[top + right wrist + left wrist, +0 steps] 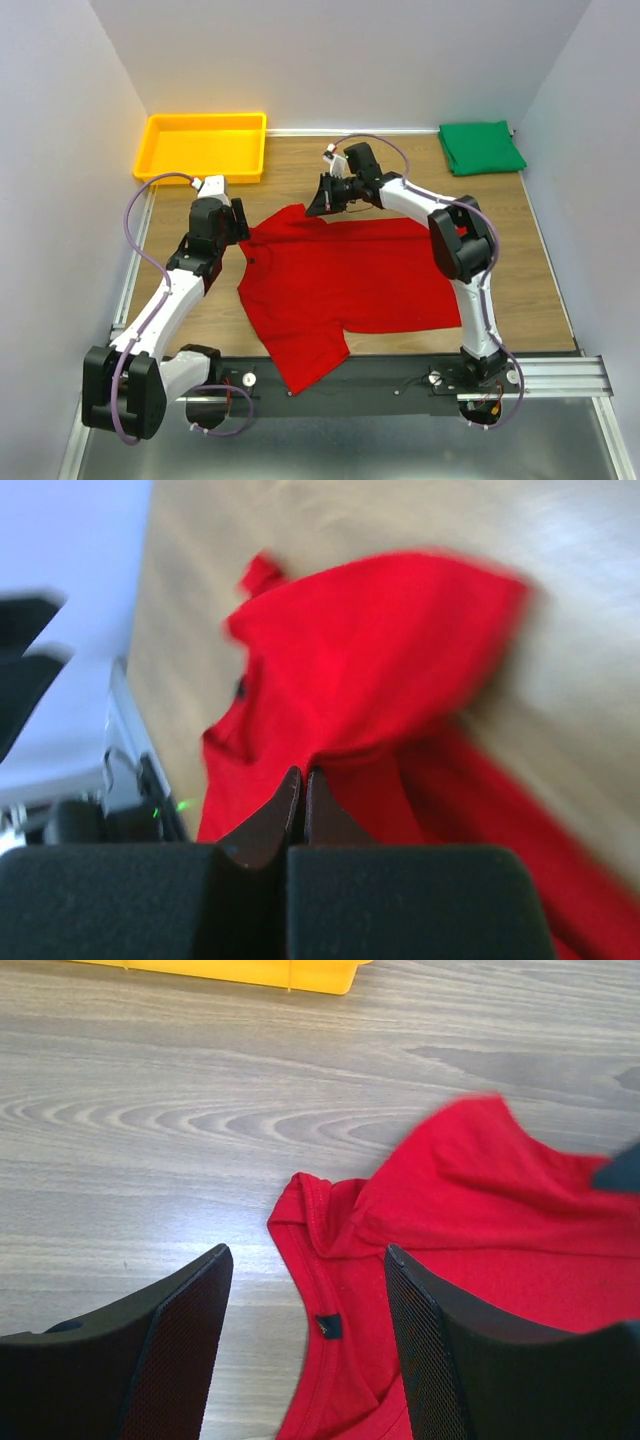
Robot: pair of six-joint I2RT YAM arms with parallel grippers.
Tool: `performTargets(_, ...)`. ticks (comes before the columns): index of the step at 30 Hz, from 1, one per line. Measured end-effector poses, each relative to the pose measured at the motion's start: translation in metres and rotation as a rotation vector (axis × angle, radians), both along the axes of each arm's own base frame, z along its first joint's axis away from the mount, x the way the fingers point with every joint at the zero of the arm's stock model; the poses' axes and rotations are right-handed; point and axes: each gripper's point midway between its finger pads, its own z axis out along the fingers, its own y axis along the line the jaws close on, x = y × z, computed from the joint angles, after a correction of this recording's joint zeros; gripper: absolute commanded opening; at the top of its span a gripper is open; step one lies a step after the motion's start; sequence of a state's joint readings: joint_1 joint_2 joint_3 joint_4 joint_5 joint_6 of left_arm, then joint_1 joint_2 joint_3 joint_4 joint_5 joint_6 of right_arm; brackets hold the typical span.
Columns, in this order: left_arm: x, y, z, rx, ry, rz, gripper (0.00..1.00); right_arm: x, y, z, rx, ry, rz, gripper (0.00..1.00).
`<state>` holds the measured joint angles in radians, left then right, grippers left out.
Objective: Fold and stack the t-shirts
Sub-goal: Fold the tshirt
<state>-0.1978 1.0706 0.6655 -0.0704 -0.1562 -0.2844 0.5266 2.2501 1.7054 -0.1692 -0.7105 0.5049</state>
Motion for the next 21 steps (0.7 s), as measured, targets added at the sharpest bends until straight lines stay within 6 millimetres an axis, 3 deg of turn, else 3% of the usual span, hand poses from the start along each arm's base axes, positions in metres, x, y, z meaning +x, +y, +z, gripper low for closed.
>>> performTargets(2,0.000,0.000,-0.002,0.001,0.006,0.000,0.70,-0.021,0.002,0.013,0.011,-0.025,0.049,0.01)
performTargets(5,0.001,0.000,-0.003,0.002,0.010,-0.001,0.70,-0.049,0.004,0.017,0.010,-0.035,0.110,0.01)
performTargets(13,0.001,-0.003,-0.010,0.000,0.031,-0.013,0.70,-0.111,-0.007,-0.026,-0.068,0.019,0.216,0.04)
performTargets(21,0.001,-0.008,-0.024,-0.002,0.073,-0.039,0.69,-0.131,-0.023,-0.030,-0.087,-0.023,0.268,0.24)
